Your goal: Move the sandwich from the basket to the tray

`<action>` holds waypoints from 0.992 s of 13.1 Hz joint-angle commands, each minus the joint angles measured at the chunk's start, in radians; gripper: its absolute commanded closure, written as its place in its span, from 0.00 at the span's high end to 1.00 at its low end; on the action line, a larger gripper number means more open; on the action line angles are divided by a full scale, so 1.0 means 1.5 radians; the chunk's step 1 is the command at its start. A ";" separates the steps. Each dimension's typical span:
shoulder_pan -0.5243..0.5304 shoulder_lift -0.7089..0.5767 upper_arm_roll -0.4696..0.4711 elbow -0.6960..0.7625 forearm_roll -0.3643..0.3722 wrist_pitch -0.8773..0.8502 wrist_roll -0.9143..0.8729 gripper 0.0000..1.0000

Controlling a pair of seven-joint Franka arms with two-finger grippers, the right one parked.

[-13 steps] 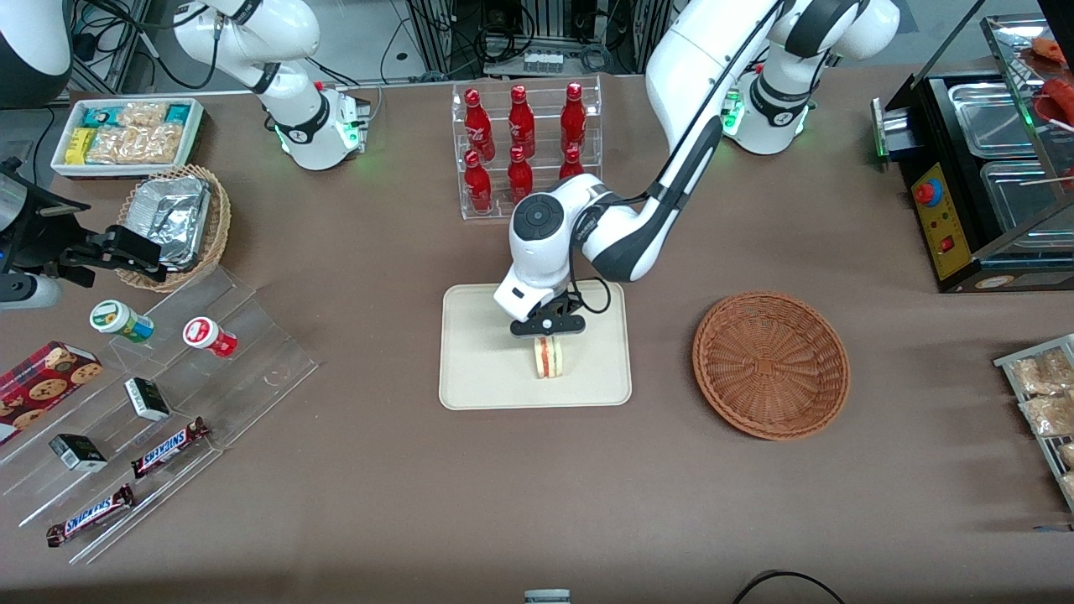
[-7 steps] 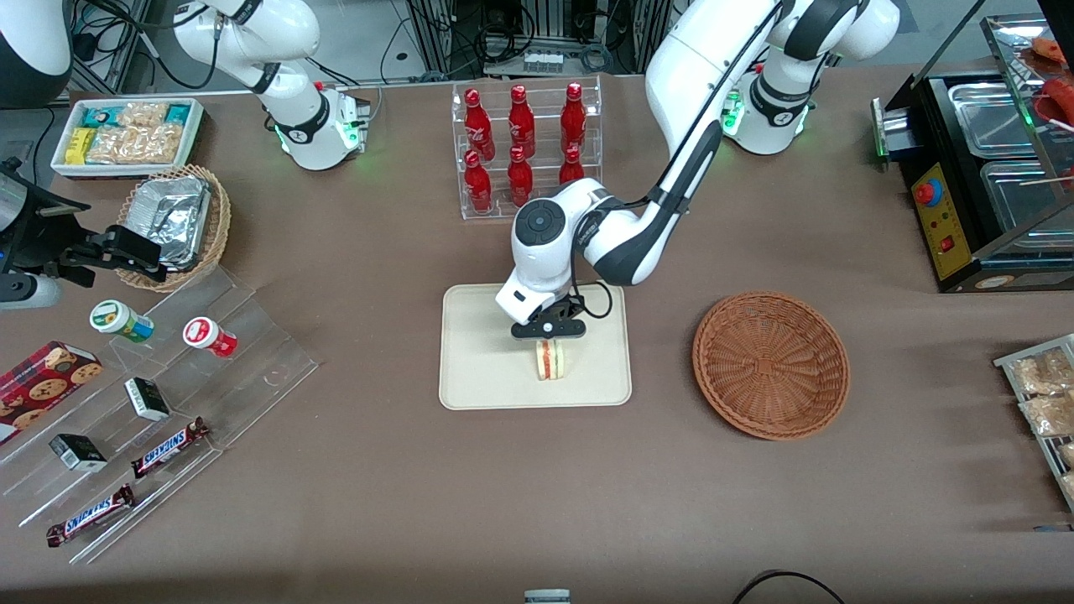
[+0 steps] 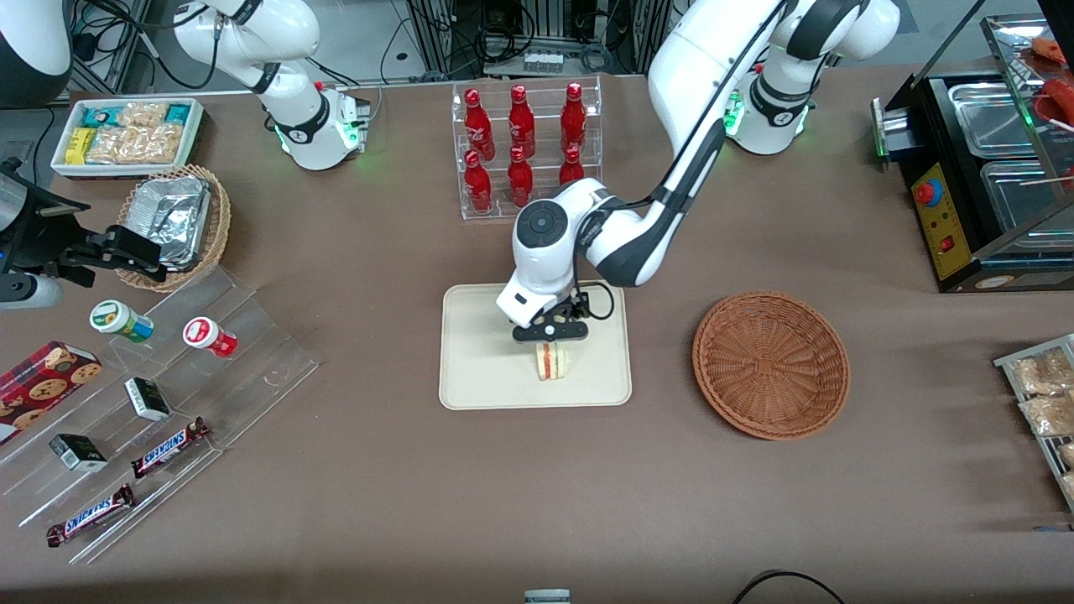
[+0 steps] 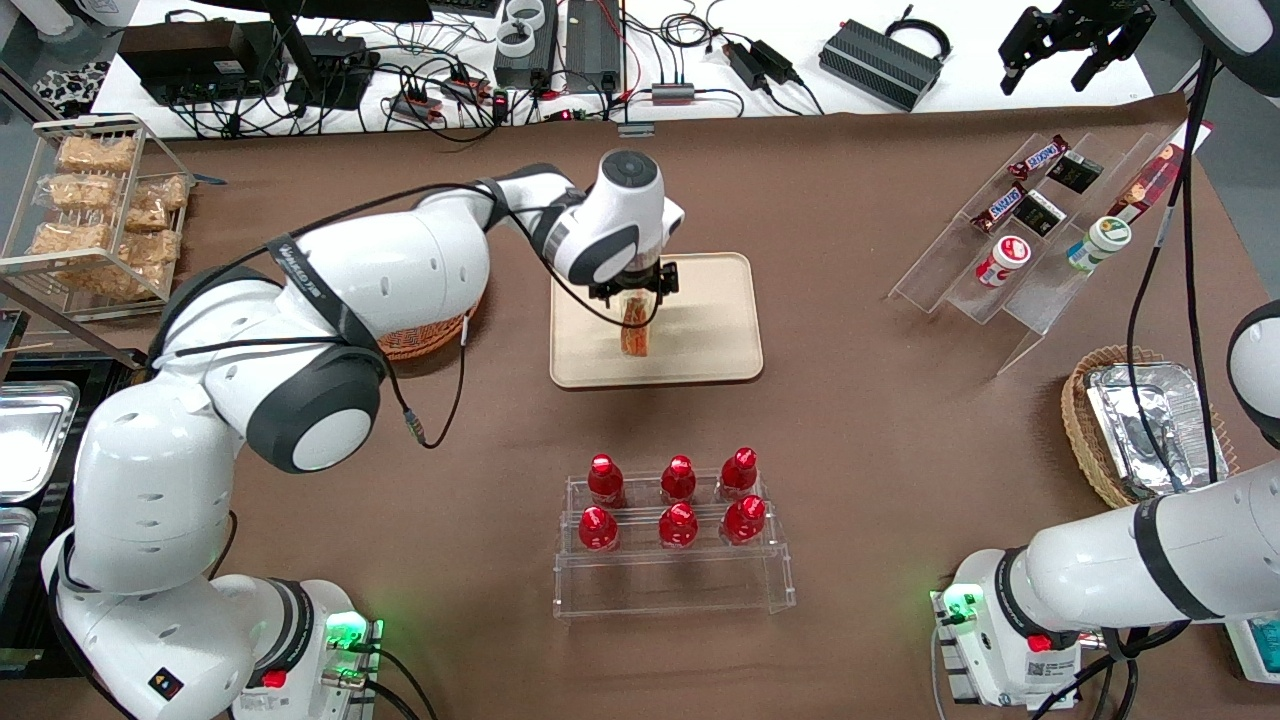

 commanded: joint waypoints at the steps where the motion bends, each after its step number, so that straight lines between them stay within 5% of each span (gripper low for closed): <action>1: 0.049 -0.123 -0.001 -0.012 -0.045 -0.154 0.011 0.99; 7: 0.163 -0.325 0.002 -0.012 -0.046 -0.387 0.014 0.99; 13: 0.332 -0.439 0.004 -0.014 -0.047 -0.550 0.259 0.99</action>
